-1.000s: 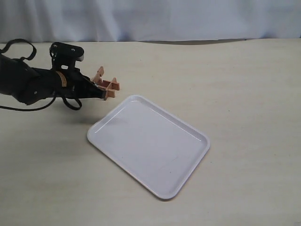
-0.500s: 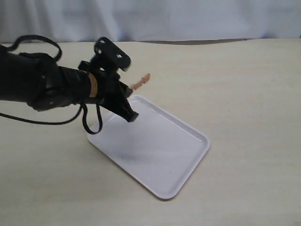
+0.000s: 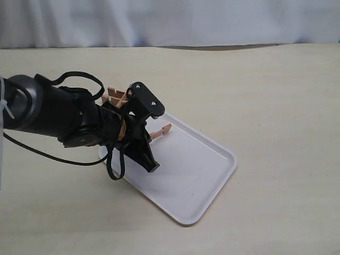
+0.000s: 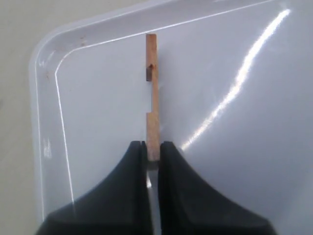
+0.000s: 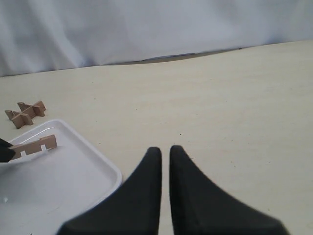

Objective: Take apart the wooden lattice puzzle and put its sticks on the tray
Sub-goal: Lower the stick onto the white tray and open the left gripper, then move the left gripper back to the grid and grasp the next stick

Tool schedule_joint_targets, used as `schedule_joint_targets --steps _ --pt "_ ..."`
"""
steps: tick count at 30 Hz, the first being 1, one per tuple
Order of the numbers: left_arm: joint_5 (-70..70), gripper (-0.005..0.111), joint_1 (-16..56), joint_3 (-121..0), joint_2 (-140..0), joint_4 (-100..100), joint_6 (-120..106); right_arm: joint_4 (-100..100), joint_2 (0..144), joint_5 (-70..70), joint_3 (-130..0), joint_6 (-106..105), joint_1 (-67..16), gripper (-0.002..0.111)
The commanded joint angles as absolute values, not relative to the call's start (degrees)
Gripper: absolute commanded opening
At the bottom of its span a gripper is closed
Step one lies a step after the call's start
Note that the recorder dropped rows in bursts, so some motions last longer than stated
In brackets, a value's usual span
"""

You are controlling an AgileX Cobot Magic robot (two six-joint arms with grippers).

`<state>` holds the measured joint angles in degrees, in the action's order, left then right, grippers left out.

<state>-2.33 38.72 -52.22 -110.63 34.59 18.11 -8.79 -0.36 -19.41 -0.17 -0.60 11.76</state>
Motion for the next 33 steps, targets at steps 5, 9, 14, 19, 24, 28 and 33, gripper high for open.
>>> schedule_joint_targets --steps 5,9,14,19,24,28,33 --pt "-2.04 0.031 38.96 -52.2 -110.84 30.75 18.43 -8.8 0.0 -19.4 0.0 -0.58 11.65 0.006" --pt "-4.81 0.059 38.96 -54.16 -109.44 30.75 18.32 -8.8 0.0 -19.4 0.0 -0.58 11.65 0.006" --pt "-12.07 0.062 38.62 -58.69 -105.13 31.36 18.22 -8.8 0.0 -19.4 0.0 -0.58 11.65 0.006" --pt "-12.02 0.062 33.89 -58.83 -103.66 31.18 20.16 -8.8 0.0 -19.4 0.0 -0.58 11.65 0.006" --pt "-3.93 0.062 26.21 -56.66 -106.93 29.81 21.79 -8.8 0.0 -19.4 0.0 -0.58 11.65 0.006" --pt "-0.95 0.062 24.33 -56.66 -110.92 29.38 21.83 -8.8 0.0 -19.4 0.0 -0.58 11.65 0.006" --pt "5.17 0.062 24.33 -56.77 -115.42 29.38 21.93 -8.8 0.0 -19.4 0.0 -0.58 11.65 0.006"
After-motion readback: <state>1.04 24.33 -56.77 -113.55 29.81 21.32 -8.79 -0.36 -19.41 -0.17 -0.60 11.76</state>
